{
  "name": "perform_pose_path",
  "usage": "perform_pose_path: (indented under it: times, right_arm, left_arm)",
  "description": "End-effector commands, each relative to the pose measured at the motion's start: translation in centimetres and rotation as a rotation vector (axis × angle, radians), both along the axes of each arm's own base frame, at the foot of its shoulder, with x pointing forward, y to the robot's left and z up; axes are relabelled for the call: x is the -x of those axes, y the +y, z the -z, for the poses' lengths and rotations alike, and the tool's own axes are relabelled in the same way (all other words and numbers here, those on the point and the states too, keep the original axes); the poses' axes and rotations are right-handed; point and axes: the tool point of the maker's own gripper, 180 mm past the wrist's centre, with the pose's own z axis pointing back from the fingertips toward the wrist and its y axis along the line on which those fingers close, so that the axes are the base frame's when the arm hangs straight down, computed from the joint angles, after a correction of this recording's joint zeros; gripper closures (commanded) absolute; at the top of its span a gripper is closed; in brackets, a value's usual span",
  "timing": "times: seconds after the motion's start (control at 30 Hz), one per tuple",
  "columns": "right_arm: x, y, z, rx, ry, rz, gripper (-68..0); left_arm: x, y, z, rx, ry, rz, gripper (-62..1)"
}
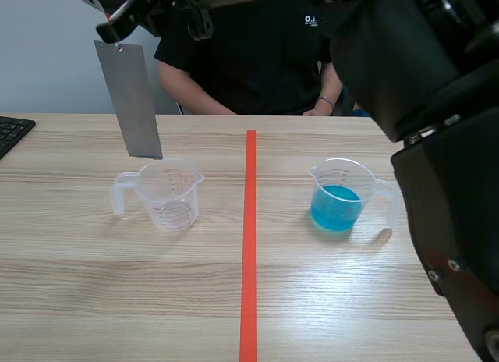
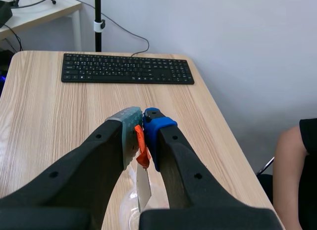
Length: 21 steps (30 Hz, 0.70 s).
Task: Do the redox reaction experiment.
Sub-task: 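Put the plate into the left beaker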
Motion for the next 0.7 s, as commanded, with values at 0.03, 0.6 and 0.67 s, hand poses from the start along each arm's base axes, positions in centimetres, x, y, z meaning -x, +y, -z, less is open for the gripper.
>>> perform_pose_path:
  times: [0.03,0.6,0.67]
  right_arm:
    - [0.2,0.5,-1.3,-0.024,-0.032,-0.024,-1.5]
    - [-1.9,0.7,1.1,-0.027,-0.006,0.017,-1.5]
    - [-1.9,0.8,1.4,-0.028,-0.003,0.014,-1.5]
  left_arm:
    - [-0.3,-0.2,-0.2,0.008,-0.017,0.001,-32.1]
    - [-0.3,-0.2,-0.2,0.01,-0.016,0.001,-62.3]
    - [-0.3,-0.2,-0.2,0.009,-0.016,0.001,-62.3]
